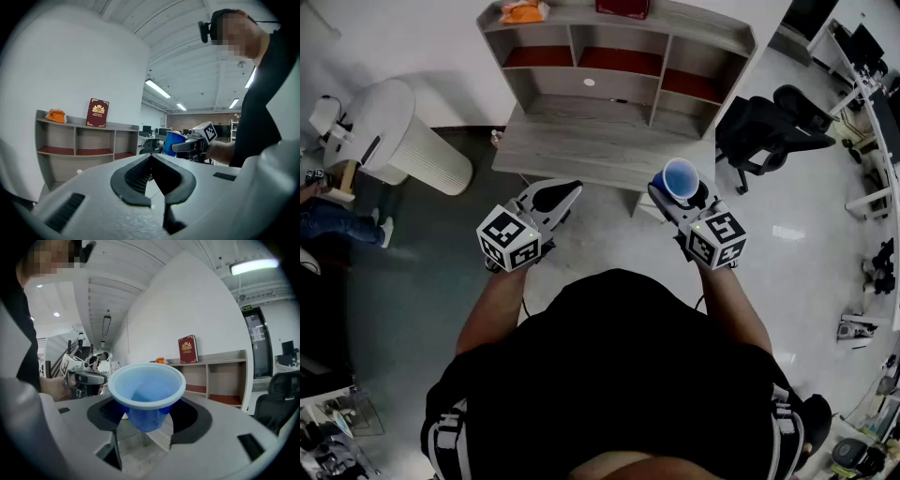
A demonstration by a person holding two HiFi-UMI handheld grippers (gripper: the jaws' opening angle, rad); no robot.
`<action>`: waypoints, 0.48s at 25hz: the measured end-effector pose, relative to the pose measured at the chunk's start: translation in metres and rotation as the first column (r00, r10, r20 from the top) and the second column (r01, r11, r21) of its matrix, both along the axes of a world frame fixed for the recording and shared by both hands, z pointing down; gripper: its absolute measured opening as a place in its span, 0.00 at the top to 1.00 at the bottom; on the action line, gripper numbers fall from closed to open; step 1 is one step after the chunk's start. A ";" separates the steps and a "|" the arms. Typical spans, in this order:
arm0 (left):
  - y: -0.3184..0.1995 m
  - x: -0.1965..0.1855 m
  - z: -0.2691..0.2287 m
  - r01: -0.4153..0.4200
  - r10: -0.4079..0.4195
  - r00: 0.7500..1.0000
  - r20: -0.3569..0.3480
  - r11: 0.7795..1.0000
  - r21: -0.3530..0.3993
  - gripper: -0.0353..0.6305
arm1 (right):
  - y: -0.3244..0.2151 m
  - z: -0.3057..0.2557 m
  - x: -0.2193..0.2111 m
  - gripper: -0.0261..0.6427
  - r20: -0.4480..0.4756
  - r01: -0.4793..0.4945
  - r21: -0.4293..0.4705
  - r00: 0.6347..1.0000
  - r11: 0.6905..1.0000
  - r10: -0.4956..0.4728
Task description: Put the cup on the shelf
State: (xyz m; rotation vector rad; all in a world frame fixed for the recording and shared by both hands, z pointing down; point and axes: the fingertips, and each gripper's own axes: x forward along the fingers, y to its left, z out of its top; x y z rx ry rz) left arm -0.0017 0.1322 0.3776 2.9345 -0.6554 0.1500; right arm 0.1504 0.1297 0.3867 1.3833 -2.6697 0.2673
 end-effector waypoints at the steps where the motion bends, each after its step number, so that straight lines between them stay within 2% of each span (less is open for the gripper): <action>1: -0.001 0.004 -0.002 -0.001 0.001 1.000 0.000 1.000 0.005 0.92 | -0.001 -0.001 0.002 0.54 0.000 0.001 0.001 1.000 1.000 -0.001; 12: -0.007 0.029 0.004 0.008 -0.008 1.000 0.009 1.000 -0.001 0.92 | -0.009 0.003 0.023 0.54 -0.007 0.024 0.001 1.000 1.000 -0.024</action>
